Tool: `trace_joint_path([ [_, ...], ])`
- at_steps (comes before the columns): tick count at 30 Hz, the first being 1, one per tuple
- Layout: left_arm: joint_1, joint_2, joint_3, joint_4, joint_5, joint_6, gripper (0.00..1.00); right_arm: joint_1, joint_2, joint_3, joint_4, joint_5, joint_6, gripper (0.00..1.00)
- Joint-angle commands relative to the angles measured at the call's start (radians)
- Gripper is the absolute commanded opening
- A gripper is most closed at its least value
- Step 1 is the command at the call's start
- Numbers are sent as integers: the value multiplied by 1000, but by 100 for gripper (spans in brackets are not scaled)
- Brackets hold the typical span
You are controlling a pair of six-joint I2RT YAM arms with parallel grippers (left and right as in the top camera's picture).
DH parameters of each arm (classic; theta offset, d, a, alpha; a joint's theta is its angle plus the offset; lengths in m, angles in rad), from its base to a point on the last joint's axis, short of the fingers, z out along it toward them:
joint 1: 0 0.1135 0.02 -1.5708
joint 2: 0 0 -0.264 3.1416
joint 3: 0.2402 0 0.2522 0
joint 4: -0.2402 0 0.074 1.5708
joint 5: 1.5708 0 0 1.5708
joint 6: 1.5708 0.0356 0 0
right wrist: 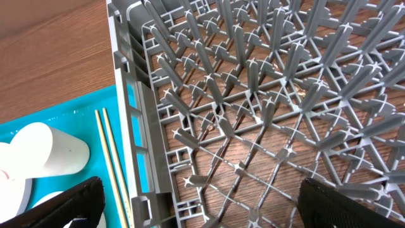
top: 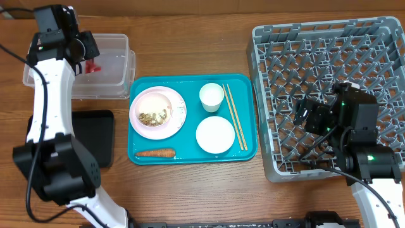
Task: Sort waste into correct bins and load items into the dishwasher
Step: 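Grasp the red wrapper with the left gripper and drop it into the clear bin, then grasp the pink plate rim with the left gripper and lift it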
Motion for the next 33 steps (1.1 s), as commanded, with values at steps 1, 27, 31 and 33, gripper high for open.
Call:
trace_joint_path([
  [1, -2, -6, 16, 37, 35, -17, 57, -6, -9, 25, 4, 10, -2, 100],
  [27, -545, 139, -1, -583, 125, -378, 26, -6, -9, 25, -13, 10, -2, 100],
  [31, -531, 167, 0, -594, 97, -436, 26, -6, -9, 25, -36, 10, -6, 100],
  [33, -526, 154, 2, -595, 93, -435, 33, -6, -8, 25, -43, 11, -6, 100],
])
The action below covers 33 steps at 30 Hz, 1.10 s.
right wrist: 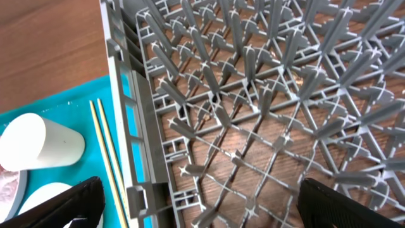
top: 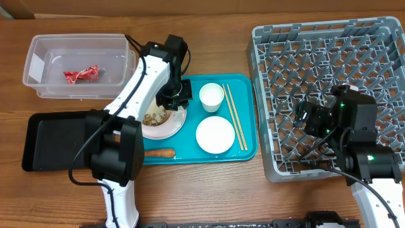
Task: Sort waste into correct bins and load items into the dishwasher
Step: 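Grasp the pink plate rim with the left gripper and lift it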
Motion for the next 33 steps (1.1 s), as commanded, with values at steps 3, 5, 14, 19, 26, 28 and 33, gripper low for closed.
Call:
trace_joint_path([
  [3, 16, -28, 0, -28, -108, -57, 38, -7, -7, 25, -6, 10, -6, 100],
  [5, 17, -30, 0, -56, -186, -67, 40, -7, -7, 25, -6, 10, -6, 100],
  [14, 15, -26, -2, 18, -284, -106, 47, -7, -7, 25, -6, 10, -6, 100],
  [19, 12, -26, -3, 44, -283, -106, 48, -7, -7, 25, -6, 10, -6, 100],
  [26, 0, -26, -73, 111, -238, -109, 47, -7, -7, 25, -6, 10, -6, 100],
  [28, -1, -26, -92, 129, -227, -109, 43, -7, -7, 25, -6, 10, -6, 100],
  [33, -5, -26, -128, 156, -223, -109, 30, -7, -7, 25, -6, 10, -6, 100],
])
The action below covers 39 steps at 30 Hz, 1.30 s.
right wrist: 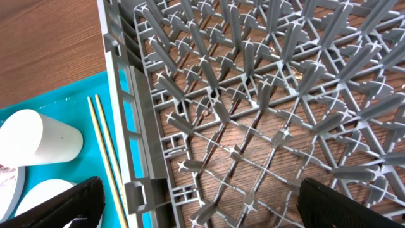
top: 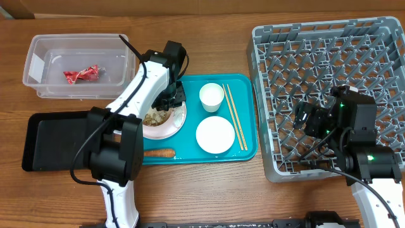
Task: Sort waste into correct bins and load items into the dishwasher
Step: 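Grasp the pink plate rim with the left gripper and lift it, then tip the pink plate over the black tray to dump the rice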
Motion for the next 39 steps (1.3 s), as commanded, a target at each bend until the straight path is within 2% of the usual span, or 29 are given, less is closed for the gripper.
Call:
trace_joint_path([
  [1, -10, -24, -37, 18, 12, -10, 29, -6, -7, 25, 5, 10, -6, 100],
  [3, -9, -24, -56, 20, 11, -10, 13, -6, -7, 25, 5, 10, -6, 100],
  [5, -9, -24, -56, 19, 12, -10, 5, -6, -7, 25, 5, 10, -6, 100],
  [9, -8, -25, -43, 10, 12, -9, 4, -6, -7, 25, 5, 10, -6, 100],
  [15, -8, -59, 95, -163, 11, 2, 4, -6, -7, 25, 5, 11, -6, 100],
  [21, 42, -207, 122, -281, 32, 33, 4, -6, -7, 25, 5, 29, -6, 100],
  [28, 265, -340, 111, -285, 246, 214, 4, -6, -7, 25, 5, 29, -6, 100],
  [33, 447, -364, 60, -276, 471, 400, 4, -6, -7, 25, 5, 29, -5, 100],
  [35, 545, -364, -11, -245, 640, 512, 4, -6, -7, 25, 5, 29, -5, 100],
  [39, 680, -364, -114, -215, 789, 629, 4, -6, -7, 25, 5, 29, -5, 100],
])
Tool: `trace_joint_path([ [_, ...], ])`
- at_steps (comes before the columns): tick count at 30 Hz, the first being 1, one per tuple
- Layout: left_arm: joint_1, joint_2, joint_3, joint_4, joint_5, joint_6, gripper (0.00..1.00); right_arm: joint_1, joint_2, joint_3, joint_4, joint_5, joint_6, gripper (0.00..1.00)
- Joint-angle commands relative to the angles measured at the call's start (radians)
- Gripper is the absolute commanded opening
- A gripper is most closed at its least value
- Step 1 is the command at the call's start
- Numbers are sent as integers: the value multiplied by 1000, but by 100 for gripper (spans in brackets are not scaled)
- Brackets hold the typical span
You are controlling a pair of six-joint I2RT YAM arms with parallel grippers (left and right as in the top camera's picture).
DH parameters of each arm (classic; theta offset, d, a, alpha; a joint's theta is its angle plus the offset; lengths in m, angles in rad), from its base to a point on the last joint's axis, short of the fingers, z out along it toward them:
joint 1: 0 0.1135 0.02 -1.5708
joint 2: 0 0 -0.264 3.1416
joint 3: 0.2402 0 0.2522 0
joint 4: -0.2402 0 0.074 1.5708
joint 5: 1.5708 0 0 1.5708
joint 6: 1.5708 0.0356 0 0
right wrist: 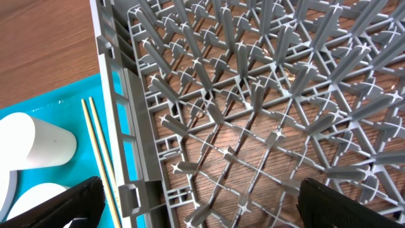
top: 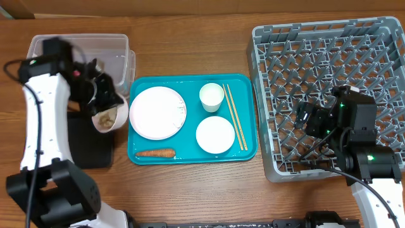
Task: Sort waste into correct bins and load items into the dishwasher
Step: 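Tip the pink plate over the black tray to dump the rice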
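Observation:
My left gripper (top: 98,101) is shut on a small bowl (top: 107,118) of food scraps, held tilted over the right edge of the black bin (top: 92,151). On the teal tray (top: 142,85) lie an empty pink plate (top: 158,113), a white cup (top: 211,97), chopsticks (top: 234,117), a small white plate (top: 215,134) and a carrot (top: 155,152). Over the near left part of the grey dishwasher rack (top: 329,63), my right gripper (right wrist: 202,212) stands open with nothing in it. The rack's left wall (right wrist: 126,126), cup (right wrist: 31,142) and chopsticks (right wrist: 95,152) show in the right wrist view.
A clear plastic bin (top: 117,60) stands at the back left, partly hidden by the left arm. The black bin lies in front of it, left of the tray. The rack fills the right side, its pegs standing upright.
The left gripper has gone from the pink plate on the tray to the black bin at the left, carrying the bowl of scraps. The pink plate now lies empty. The right arm barely moved.
The left gripper was first over the clear bin, where a red wrapper lay. Then it was down at the bowl of scraps on the pink plate, at two moments. Now it holds that bowl over the black bin. The right gripper stayed open over the rack throughout.

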Motion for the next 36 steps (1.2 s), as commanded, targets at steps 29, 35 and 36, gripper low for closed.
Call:
trace_joint_path([
  [29, 597, 7, -352, 20, 707, 673, 4, -7, -7, 25, 5, 6, -6, 100],
  [35, 597, 7, -352, 15, 737, 880, 4, -7, -7, 25, 5, 6, -6, 100],
  [36, 597, 7, -352, 6, 748, 915, 4, -7, -7, 25, 5, 6, -5, 100],
])
